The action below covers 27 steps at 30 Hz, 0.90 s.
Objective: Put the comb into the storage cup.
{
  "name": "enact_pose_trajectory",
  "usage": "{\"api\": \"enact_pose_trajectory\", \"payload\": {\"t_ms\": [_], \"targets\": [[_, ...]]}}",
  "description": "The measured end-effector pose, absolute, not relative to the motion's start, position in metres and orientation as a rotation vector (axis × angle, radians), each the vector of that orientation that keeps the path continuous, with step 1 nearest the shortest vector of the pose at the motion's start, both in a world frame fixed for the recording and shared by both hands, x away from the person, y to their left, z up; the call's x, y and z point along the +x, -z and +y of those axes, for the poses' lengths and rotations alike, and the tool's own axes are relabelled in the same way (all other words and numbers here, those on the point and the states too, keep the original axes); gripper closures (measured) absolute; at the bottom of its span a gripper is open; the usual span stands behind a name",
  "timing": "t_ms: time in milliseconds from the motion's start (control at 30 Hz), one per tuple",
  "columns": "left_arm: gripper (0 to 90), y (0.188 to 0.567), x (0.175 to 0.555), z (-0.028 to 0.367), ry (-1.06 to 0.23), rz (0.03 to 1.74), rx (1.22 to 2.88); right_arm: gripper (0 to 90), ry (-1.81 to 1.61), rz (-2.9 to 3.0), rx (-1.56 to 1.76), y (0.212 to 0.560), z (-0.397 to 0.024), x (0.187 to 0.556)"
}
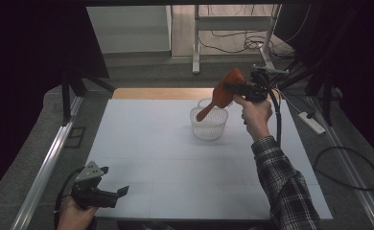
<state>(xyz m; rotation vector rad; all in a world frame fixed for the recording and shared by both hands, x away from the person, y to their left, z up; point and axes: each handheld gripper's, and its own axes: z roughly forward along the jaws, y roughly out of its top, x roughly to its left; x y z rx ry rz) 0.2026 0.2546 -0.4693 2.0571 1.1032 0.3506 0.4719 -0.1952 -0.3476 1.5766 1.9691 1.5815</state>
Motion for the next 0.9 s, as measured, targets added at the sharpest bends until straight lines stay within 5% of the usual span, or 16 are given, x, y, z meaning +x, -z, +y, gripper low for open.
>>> {"api": "enact_pose_trajectory", "payload": {"t_ms": [900], "targets": [[0.0,0.470,0.204,0.257,-0.323,1.112,2.045,54.4,-1.537,2.014,1.631,0.389,-0.187,0.475]]}}
